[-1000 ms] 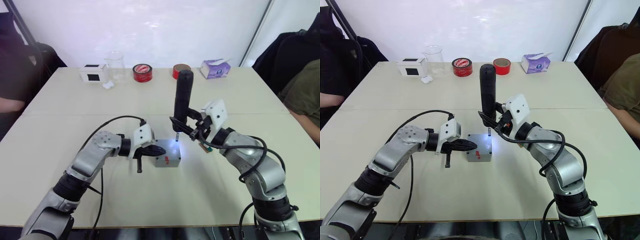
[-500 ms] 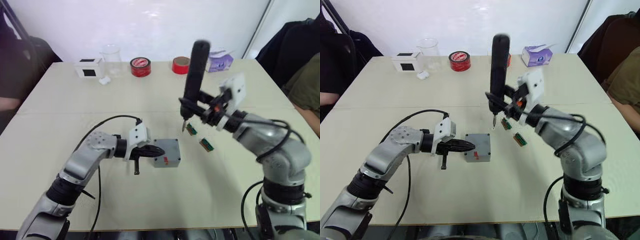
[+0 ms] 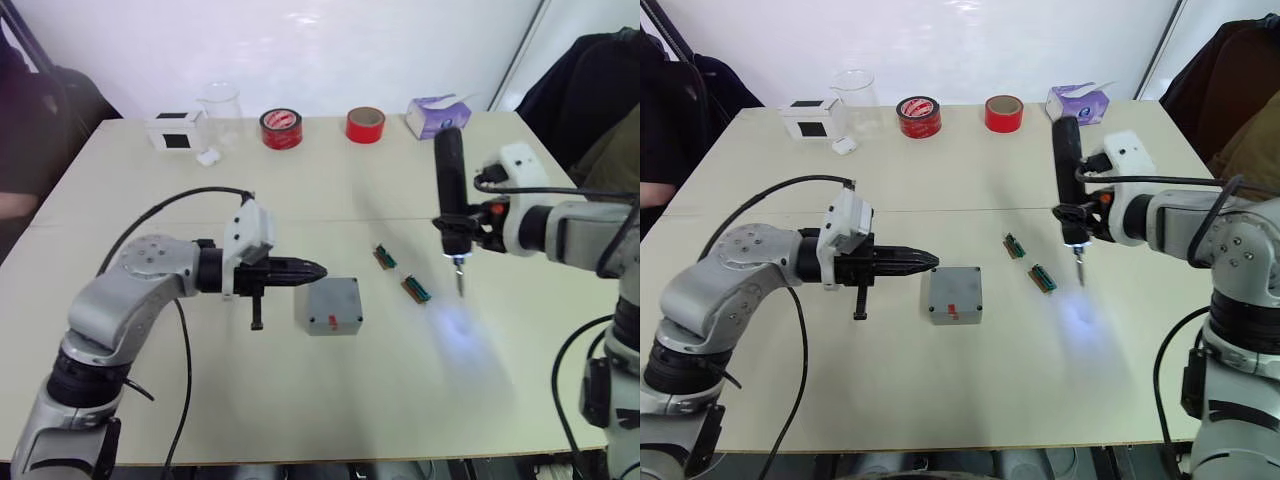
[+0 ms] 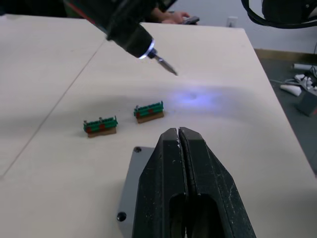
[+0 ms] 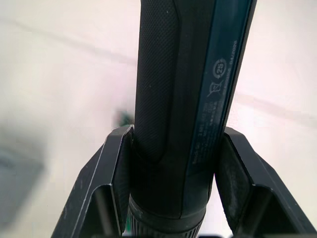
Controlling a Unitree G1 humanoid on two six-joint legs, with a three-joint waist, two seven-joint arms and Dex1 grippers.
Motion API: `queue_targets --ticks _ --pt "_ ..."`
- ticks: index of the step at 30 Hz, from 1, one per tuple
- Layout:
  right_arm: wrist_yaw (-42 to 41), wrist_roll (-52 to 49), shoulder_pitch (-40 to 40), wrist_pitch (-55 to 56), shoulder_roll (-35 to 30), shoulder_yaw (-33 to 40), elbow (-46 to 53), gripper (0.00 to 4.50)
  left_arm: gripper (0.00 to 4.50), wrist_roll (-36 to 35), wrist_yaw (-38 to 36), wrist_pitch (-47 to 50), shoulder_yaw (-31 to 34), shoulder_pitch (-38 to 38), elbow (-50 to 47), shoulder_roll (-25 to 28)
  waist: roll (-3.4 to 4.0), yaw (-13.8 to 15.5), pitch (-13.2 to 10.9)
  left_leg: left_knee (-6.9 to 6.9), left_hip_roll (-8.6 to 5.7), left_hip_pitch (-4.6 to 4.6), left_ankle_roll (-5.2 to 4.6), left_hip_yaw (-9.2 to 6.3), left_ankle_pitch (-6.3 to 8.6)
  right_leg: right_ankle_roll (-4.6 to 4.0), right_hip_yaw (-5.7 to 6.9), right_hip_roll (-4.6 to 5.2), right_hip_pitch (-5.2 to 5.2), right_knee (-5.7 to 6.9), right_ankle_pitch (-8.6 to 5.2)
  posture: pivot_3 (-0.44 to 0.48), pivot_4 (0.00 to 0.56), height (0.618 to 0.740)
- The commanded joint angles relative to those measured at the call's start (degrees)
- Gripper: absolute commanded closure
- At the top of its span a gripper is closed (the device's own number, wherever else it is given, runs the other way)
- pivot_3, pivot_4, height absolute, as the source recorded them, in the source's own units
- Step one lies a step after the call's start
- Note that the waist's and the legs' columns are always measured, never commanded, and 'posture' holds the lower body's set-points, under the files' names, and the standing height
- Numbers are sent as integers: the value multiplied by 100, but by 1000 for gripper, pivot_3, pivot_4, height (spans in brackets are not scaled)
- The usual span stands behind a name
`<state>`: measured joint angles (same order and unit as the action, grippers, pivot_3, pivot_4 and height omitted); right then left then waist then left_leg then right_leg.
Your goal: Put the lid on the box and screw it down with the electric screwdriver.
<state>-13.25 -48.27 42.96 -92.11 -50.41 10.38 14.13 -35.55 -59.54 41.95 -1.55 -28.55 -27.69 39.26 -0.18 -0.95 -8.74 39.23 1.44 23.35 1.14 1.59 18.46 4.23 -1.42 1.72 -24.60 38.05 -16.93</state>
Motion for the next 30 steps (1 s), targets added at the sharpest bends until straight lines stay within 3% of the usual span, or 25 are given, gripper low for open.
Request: queue_targets --ticks 1,8,16,18,23,30 --pt "-237 23 46 -39 -416 -433 -539 2667 4500 -426 86 111 435 51 -360 160 -2 -9 -2 0 4 0 0 0 0 0 -1 -5 0 -1 0 0 150 740" --pt "-396 159 -27 -39 -448 -987 -1445 2667 4500 -1018 484 317 755 263 -574 118 -2 12 -4 2 6 -3 0 0 -1 0 -5 -13 0 5 0 0 150 740" --pt "-440 757 25 -39 -110 -1303 -2160 2667 4500 -1011 356 -52 799 755 -650 296 -2 23 -3 3 4 -1 1 1 -2 0 -5 -13 0 3 0 0 150 740" --pt "-503 875 40 -37 -57 -1301 -2202 1693 4500 -1043 369 -85 796 834 -665 327 -2 22 -3 3 3 -4 2 1 -3 0 -4 -13 3 4 0 0 150 740" --pt "-777 1030 351 143 -143 -1260 -1986 221 4500 -918 334 -194 764 1063 -634 462 -2 21 -4 10 -1 -7 4 1 -4 7 -4 -12 10 5 4 0 150 740" --pt "-1843 1045 493 1330 -557 -1283 -833 107 4500 -381 231 -539 616 1425 -116 672 0 12 -5 5 3 -8 3 0 -4 6 -4 -17 6 4 4 0 150 740"
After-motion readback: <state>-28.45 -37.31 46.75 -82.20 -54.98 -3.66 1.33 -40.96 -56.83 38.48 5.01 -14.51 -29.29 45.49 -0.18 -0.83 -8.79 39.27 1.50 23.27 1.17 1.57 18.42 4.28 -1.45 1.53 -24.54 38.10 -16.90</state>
